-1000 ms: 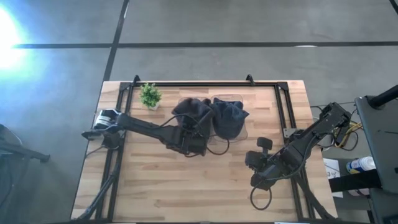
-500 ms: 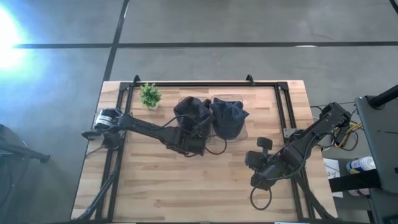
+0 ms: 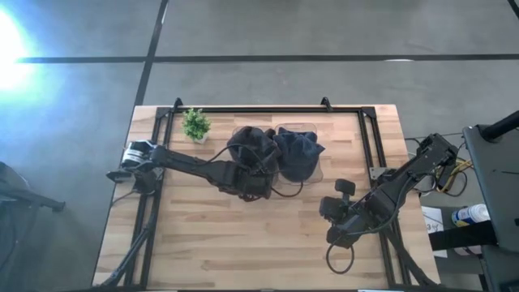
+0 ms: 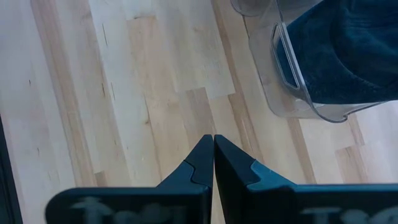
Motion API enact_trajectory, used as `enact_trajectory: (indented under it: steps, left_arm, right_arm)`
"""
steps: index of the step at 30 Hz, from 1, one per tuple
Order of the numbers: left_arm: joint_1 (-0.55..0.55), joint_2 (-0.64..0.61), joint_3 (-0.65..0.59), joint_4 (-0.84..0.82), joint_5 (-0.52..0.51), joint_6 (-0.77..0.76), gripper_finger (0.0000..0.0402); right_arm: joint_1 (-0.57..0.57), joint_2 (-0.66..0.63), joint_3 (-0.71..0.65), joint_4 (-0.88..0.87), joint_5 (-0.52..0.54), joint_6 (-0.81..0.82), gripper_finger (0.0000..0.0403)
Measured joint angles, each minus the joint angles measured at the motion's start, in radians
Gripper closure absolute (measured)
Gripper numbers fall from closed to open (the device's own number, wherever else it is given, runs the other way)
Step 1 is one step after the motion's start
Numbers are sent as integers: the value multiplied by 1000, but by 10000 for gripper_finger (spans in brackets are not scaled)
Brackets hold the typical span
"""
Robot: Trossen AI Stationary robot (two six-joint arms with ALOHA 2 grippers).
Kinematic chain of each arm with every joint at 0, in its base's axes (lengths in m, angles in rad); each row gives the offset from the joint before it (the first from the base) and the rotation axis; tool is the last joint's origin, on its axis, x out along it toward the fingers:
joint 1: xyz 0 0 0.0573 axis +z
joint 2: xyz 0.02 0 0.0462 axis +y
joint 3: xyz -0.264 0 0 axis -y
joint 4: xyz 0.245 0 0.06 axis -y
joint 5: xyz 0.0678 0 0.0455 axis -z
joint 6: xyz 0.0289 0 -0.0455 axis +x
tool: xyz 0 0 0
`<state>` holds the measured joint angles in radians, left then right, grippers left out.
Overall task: Pick & Place hat
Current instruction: Put the gray cap into the left transparent bin, then return to Home Position
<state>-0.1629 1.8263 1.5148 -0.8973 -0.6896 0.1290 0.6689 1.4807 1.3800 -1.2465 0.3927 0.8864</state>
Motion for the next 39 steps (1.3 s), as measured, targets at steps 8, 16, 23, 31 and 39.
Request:
enact_trajectory:
  steps: [8, 16, 23, 31, 39]
  left_arm:
    - [0, 0, 94, -108, 0, -7, 212]
    - [1, 0, 368, -275, -11, -6, 198]
    - [-1, 0, 708, -539, -17, -30, 197]
    - [-23, -203, 688, -561, 3, -202, 197]
    - [-94, -455, 488, -537, 23, -467, 197]
  right_arm:
    - [0, 0, 0, -1, 0, 0, 394]
    - [0, 0, 0, -3, -1, -3, 394]
    - [0, -6, 6, -3, -8, -12, 394]
    - [0, -78, 36, -2, 65, -26, 394]
    - [1, -218, 73, 8, 256, -35, 394]
